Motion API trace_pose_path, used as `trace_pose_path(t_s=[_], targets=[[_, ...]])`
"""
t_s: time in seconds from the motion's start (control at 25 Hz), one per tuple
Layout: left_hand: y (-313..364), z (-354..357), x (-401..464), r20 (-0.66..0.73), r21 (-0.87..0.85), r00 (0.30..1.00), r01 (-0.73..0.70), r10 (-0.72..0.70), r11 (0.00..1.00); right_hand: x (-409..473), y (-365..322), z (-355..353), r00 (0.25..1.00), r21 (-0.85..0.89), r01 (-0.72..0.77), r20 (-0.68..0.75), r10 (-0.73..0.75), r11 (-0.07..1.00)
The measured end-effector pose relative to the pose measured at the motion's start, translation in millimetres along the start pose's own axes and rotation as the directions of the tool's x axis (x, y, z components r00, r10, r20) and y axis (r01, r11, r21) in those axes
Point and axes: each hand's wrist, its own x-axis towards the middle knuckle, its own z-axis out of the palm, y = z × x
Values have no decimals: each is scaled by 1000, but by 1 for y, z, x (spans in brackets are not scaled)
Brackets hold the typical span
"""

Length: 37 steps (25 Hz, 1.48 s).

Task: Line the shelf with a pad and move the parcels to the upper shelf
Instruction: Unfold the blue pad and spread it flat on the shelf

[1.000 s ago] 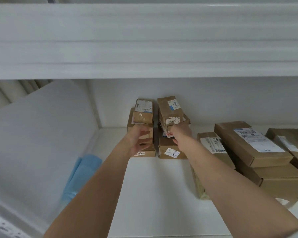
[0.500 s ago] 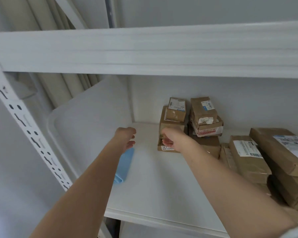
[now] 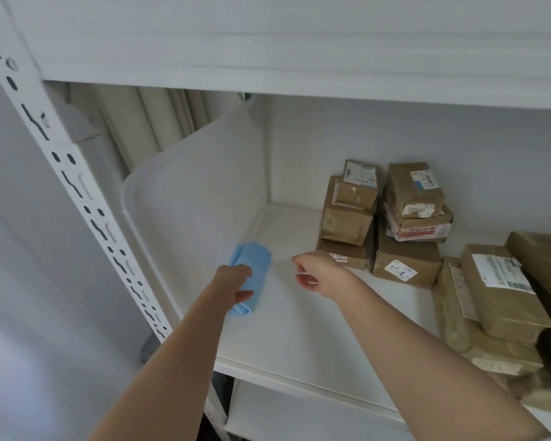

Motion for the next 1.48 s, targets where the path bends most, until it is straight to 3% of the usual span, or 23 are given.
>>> trace_pose_path(t_s=[0.36, 0.52, 0.64, 0.76, 0.88, 1.08, 1.28, 1.36, 1.48], targets=[[-30, 29, 4, 8, 106, 999, 53, -54, 993, -4, 14, -37, 997, -21, -62, 42, 63, 998], [-28, 39, -12, 188, 52, 981, 47, -55, 998, -18, 14, -56, 992, -127, -85, 78, 95, 988], [-10, 49, -34, 275, -69, 959, -53, 71, 996, -37, 8, -70, 988, -141, -86, 117, 102, 986], [9, 66, -64, 340, -139, 926, -126, 167, 982, -54, 2, -75, 988, 6, 19, 152, -20, 1000], [19, 85, -92, 404, -238, 900, -68, 162, 969, -71, -3, -81, 981, 160, 180, 40, -189, 970], [18, 127, -133, 522, -289, 844, 44, 119, 956, -112, 5, -121, 946, 28, 319, -76, -316, 947], [8, 163, -164, 594, -166, 801, 26, 79, 986, -129, 21, -167, 772, -114, 449, -450, -449, 886], [7, 173, -174, 632, -61, 774, -7, 44, 998, -138, 22, -184, 704, -141, 453, -549, -450, 880], [11, 192, -195, 708, -76, 703, -19, 68, 997, -152, 18, -215, 551, -278, 454, -659, -512, 847]])
